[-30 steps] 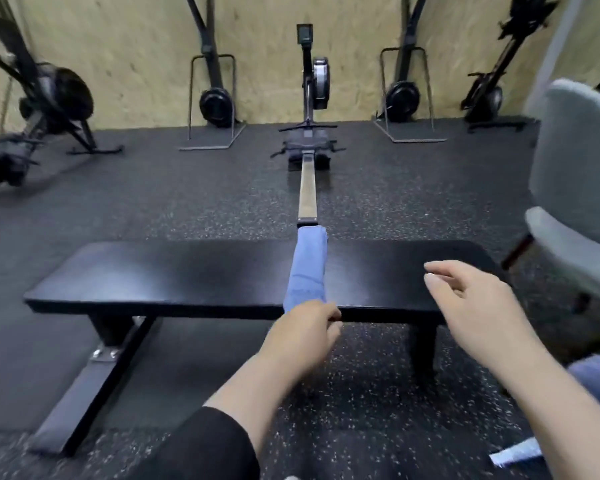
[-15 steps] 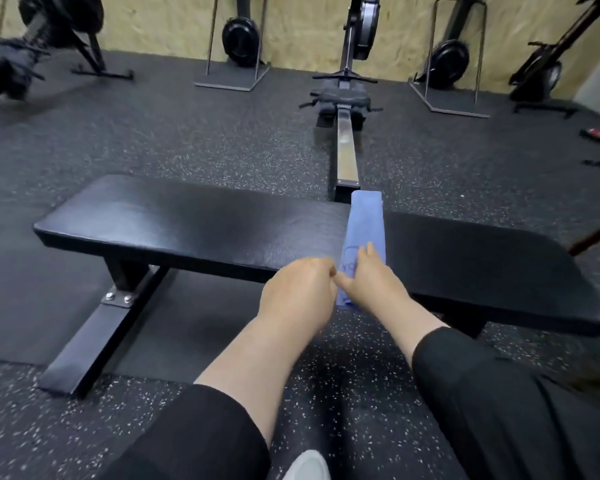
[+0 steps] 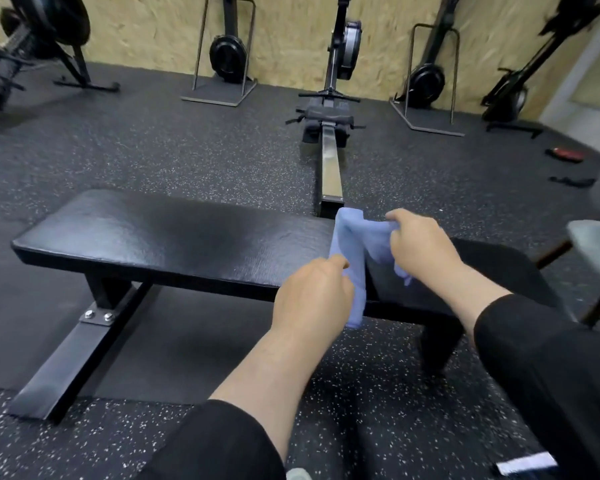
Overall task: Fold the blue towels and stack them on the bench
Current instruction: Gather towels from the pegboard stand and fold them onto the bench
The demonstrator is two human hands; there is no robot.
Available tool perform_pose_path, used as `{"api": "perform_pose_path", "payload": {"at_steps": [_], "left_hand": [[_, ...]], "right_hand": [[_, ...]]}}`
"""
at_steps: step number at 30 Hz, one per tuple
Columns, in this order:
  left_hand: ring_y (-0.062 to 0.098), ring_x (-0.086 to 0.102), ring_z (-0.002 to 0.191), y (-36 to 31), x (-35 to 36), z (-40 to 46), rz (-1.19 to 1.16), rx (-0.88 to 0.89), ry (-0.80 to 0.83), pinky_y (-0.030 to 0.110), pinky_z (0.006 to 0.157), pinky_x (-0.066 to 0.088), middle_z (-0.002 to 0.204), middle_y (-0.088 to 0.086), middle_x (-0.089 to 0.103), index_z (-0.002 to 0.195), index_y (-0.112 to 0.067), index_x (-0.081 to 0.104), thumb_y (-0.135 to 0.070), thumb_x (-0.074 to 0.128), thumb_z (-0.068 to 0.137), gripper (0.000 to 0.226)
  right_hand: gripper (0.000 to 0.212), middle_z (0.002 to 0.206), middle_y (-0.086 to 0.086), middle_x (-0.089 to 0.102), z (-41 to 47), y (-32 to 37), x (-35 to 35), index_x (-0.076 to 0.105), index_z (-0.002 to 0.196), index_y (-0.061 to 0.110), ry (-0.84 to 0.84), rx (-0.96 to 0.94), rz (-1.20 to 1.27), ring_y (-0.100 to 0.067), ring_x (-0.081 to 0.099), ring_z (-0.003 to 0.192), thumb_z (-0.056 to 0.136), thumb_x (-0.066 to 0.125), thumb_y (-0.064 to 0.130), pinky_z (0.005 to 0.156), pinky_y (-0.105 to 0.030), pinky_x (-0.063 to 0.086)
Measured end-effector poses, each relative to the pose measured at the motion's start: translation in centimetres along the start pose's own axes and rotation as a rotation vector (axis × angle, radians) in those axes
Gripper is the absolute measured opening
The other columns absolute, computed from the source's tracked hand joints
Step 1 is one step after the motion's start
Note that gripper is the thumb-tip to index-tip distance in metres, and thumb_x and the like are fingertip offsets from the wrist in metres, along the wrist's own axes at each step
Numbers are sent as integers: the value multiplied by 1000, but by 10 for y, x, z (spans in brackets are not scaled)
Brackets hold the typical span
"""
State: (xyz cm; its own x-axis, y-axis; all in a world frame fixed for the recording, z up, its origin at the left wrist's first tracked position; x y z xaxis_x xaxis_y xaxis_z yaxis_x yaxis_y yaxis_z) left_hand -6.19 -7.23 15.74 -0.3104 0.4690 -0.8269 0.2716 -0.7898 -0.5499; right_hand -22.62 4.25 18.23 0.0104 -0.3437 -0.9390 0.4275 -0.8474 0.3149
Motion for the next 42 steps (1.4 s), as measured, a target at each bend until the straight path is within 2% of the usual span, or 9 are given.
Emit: {"api": "perform_pose_path", "payload": {"at_steps": [8,11,13,19,22,26,29,32,42], "left_hand": [[14,29,147,-95,12,-7,-417,216,-102,43,117,30,161,-7,32,158,-31,23,-54,64,89,83],[5,57,100,-133,33,-15,-555,270,91,35,90,46,108,-11,64,112,-24,62,-52,66,88,37],[3,41,64,-157,41,-27,-602,338,197,26,63,37,72,-10,48,82,-11,53,-41,66,94,35],[-1,45,59,-232,51,-65,-561,506,237,16,56,33,60,-14,47,69,-27,46,-39,67,94,34],[-3,47,61,-264,56,-82,-535,589,253,16,57,34,61,-20,52,69,-29,49,-39,69,91,32],[1,57,73,-302,60,-98,-429,681,260,22,67,44,74,-14,65,83,-30,63,-40,72,87,14],[4,60,82,-322,55,-100,-318,708,255,30,77,49,83,-12,67,89,-33,64,-40,74,84,14],[16,54,77,-349,47,-99,-263,734,195,38,74,46,79,-3,55,76,-23,54,-35,67,88,21],[7,62,80,-403,36,-78,-253,736,9,39,75,52,85,-19,67,102,-42,56,-33,58,97,11]], "right_hand": [[46,79,5,72,-75,-22,-171,62,103,41,149,-208,-110,1,61,59,90,39,3,58,-17,47],[50,91,6,74,-122,-37,-203,62,98,41,238,-250,-101,-19,66,76,87,39,-2,75,-34,53],[50,94,-3,74,-147,-56,-218,63,92,40,298,-235,-134,-27,65,79,86,40,-4,79,-44,53],[17,88,7,71,-213,-118,-259,67,88,34,299,-83,-238,-8,62,73,92,55,24,78,-32,53],[31,83,11,60,-243,-147,-268,52,92,29,212,-18,-245,-5,54,73,85,72,51,69,-28,44],[33,85,15,56,-274,-183,-272,51,109,33,151,80,-279,-7,53,80,89,73,45,71,-11,38],[14,86,8,60,-288,-203,-286,59,94,24,-37,123,-273,-20,57,93,89,67,34,82,-30,46],[12,81,4,59,-300,-215,-305,50,84,22,-224,179,-88,-22,55,81,80,62,25,77,-47,49],[34,85,9,74,-285,-253,-303,71,106,32,-792,263,629,-5,66,81,89,56,6,75,-31,55]]}}
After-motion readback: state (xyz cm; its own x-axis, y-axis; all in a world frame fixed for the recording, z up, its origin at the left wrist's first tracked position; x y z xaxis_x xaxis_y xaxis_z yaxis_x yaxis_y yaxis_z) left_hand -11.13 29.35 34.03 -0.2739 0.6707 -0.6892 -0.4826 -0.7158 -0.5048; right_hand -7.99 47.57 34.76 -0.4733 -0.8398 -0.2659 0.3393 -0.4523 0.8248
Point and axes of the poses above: each hand's wrist, its own z-axis towards the middle knuckle, its own x-axis out of the palm, y = z × x, the point moved 4 cm from there along z, towards the middle knuckle
